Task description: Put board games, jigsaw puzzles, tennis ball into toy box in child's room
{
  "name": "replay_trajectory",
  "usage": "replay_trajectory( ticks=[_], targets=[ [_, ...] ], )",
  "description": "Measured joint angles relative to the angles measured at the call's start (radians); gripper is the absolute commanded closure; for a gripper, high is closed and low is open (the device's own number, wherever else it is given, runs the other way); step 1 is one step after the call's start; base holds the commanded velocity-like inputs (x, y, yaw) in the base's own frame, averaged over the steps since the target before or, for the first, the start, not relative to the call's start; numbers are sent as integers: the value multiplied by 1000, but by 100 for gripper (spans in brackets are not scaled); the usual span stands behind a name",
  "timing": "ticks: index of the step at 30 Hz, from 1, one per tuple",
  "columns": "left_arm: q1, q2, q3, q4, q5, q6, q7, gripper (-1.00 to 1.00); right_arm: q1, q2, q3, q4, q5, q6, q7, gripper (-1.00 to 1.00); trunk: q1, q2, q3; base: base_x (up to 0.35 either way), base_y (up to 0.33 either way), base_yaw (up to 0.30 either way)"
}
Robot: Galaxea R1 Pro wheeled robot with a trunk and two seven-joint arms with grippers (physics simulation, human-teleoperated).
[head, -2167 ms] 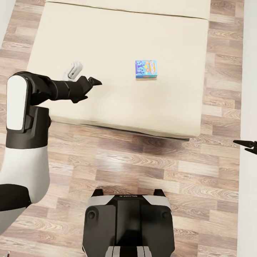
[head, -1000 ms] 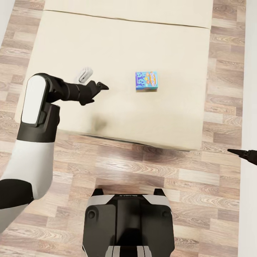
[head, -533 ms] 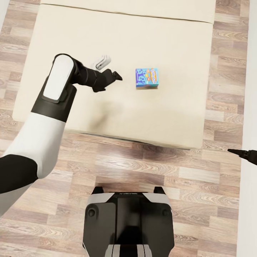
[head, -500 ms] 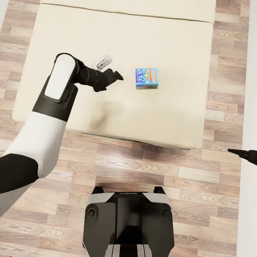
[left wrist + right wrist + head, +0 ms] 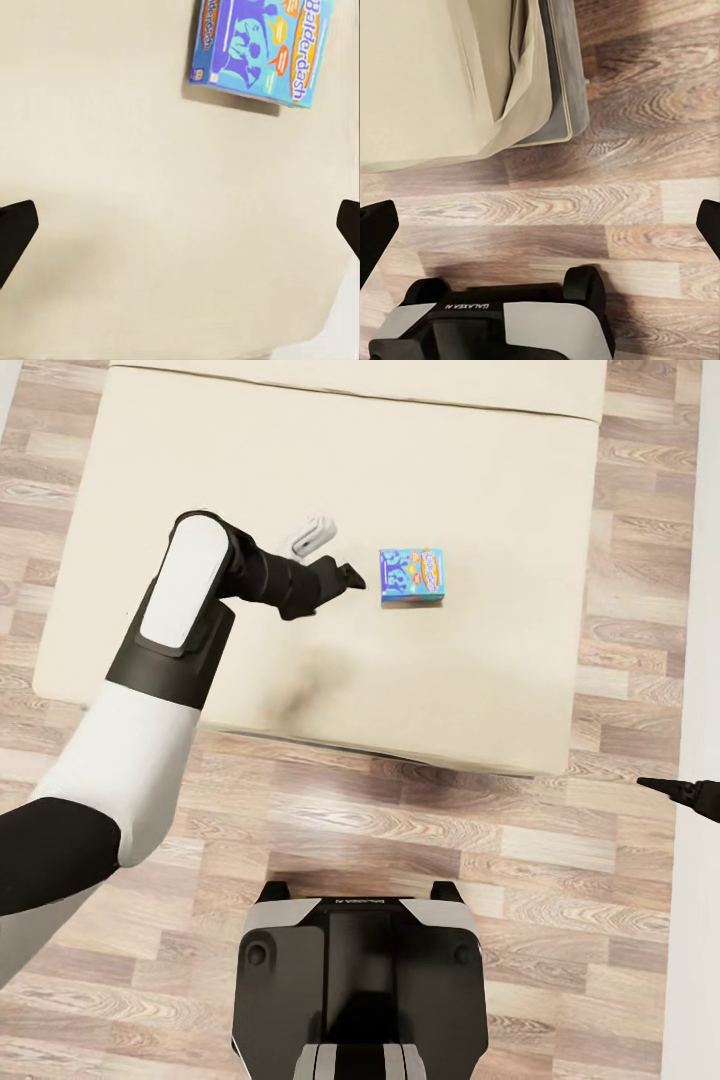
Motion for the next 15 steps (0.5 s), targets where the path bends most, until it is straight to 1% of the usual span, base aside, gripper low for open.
replay_trajectory(
  ticks=[1,2,4,7,8,10,11,12,13,15],
  targets=[
    [8,0,-5,-17,8,10,4,-100,0,0,0,0,0,0,0,-100,0,0,0,0,0,0],
    [8,0,-5,-18,7,11,4,-100,0,0,0,0,0,0,0,-100,0,0,0,0,0,0],
    [21,2,-17,-52,21,36,9,-100,0,1,0,0,0,0,0,-100,0,0,0,0,0,0],
    [37,2,-23,-91,43,60,14,-100,0,2,0,-1,0,0,1,-100,0,0,0,0,0,0],
    [37,2,-23,-92,43,60,14,-100,0,2,0,-1,0,0,1,-100,0,0,0,0,0,0],
    [45,0,-21,-107,67,62,21,-100,0,3,1,-2,0,0,1,-100,0,0,0,0,0,0],
    [48,-1,-19,-112,86,60,27,-100,0,3,1,-5,-1,0,1,-100,0,0,0,0,0,0],
    [48,-1,-19,-112,86,60,27,-100,0,3,1,-5,0,0,1,-100,0,0,0,0,0,0],
    [51,-2,-16,-115,110,55,35,-100,2,4,1,-9,-1,0,1,-100,0,0,0,0,0,0],
    [54,-4,-11,-120,175,42,53,-100,8,6,1,-19,-1,0,1,-100,0,0,0,0,0,0]
  ],
)
